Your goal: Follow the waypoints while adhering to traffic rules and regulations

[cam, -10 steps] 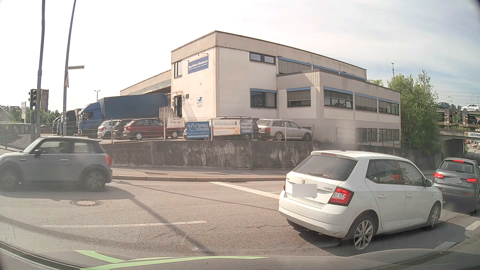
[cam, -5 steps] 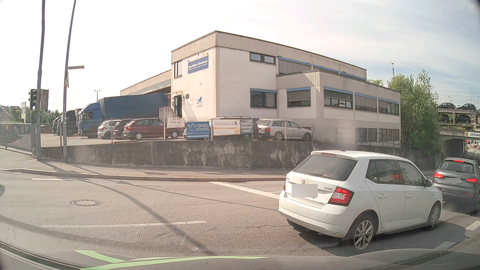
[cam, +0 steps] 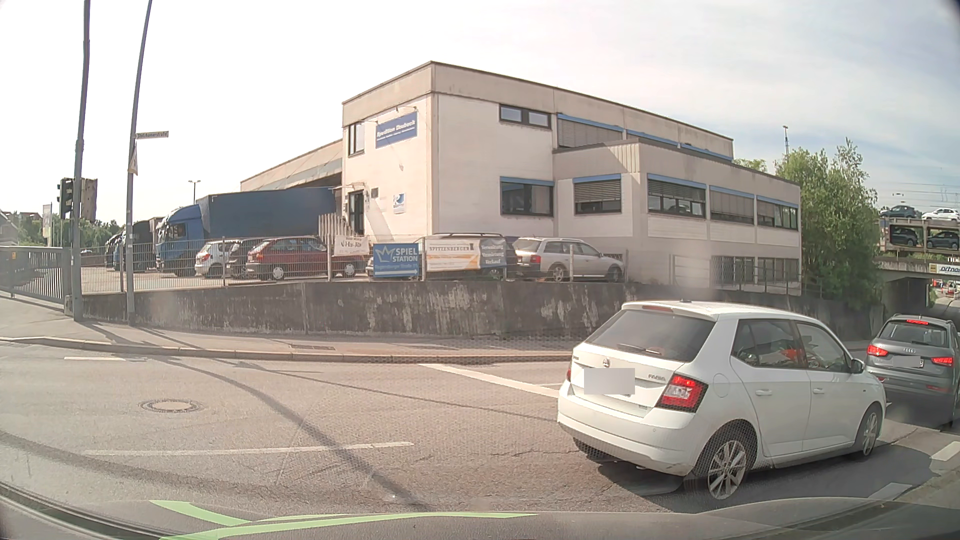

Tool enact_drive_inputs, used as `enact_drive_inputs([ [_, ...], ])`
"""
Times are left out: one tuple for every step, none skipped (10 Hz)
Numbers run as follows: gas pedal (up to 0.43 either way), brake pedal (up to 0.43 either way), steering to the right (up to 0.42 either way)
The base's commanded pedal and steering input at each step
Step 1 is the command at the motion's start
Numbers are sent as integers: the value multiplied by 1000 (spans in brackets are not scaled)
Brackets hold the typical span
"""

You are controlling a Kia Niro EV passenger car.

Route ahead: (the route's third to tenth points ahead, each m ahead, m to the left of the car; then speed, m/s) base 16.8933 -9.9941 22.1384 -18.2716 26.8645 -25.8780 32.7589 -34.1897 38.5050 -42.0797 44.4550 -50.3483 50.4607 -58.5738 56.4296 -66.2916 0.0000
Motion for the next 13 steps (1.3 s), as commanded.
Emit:
enact_drive_inputs([
  [0, 317, 402],
  [0, 317, 402],
  [0, 317, 402],
  [0, 323, 402],
  [0, 323, 402],
  [0, 317, 402],
  [0, 317, 402],
  [0, 317, 402],
  [0, 317, 402],
  [0, 317, 402],
  [0, 323, 402],
  [0, 317, 402],
  [0, 317, 402],
])
